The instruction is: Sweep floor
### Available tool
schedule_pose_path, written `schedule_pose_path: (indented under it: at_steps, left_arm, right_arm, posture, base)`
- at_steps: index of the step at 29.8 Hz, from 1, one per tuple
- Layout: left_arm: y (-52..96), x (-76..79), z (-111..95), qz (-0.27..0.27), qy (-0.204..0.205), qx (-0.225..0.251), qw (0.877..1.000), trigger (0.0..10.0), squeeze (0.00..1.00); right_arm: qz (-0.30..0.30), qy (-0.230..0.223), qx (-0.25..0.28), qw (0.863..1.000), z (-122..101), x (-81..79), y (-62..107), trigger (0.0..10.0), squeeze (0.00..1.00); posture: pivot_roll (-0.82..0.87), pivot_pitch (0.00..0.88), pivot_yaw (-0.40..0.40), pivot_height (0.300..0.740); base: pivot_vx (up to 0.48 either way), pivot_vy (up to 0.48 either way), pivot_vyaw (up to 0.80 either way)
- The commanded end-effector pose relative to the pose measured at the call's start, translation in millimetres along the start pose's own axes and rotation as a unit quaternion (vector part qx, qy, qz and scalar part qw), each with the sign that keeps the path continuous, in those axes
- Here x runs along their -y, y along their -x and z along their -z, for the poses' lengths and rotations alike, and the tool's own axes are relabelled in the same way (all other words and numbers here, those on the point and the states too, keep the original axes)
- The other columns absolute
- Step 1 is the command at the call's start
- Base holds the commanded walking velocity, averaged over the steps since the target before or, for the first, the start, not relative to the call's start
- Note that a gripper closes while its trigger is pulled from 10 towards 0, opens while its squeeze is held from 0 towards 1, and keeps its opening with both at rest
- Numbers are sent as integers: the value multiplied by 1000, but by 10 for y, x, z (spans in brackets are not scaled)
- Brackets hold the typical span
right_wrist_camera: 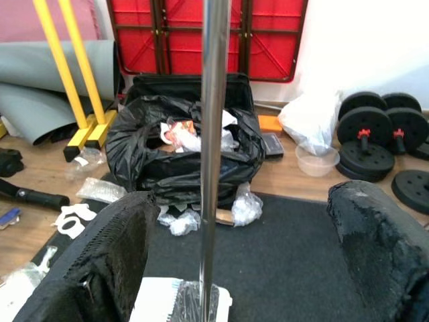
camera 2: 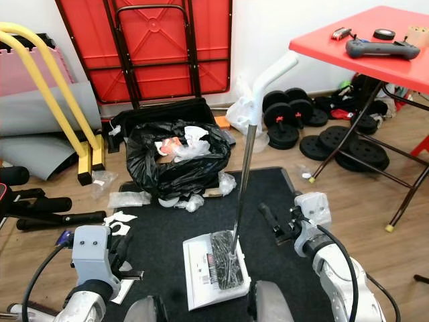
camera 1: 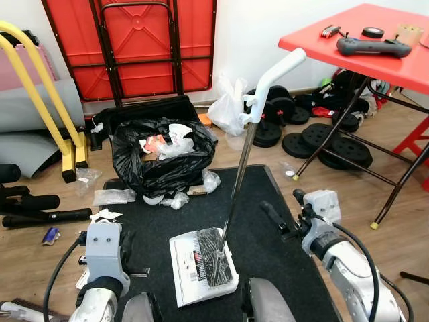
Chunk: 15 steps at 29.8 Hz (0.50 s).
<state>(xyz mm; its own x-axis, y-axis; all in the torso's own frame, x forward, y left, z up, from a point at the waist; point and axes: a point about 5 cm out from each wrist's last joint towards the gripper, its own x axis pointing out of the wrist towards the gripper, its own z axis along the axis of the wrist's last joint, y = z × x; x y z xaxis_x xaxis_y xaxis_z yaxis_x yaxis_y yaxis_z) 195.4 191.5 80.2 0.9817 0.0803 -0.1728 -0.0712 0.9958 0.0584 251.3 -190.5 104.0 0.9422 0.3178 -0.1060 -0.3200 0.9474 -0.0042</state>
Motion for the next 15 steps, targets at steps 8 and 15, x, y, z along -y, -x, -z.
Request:
schedule_pose_path:
  at_steps: [8, 15]
  left_arm:
    - [-25, -76, 19, -86, 20, 0, 996, 10000, 0]
    - [-43, -80, 30, -84, 15, -14, 996, 10000, 0]
  right_arm:
    - [15, 2, -11, 1000, 41, 67, -16, 10000, 0]
    - [16, 0, -11, 1000, 46, 64, -16, 10000, 0]
  posture:
    - [-130, 0, -73, 645]
    - [-131, 0, -67, 660]
  base:
    - [0, 0, 0]
    - [-411, 0, 0]
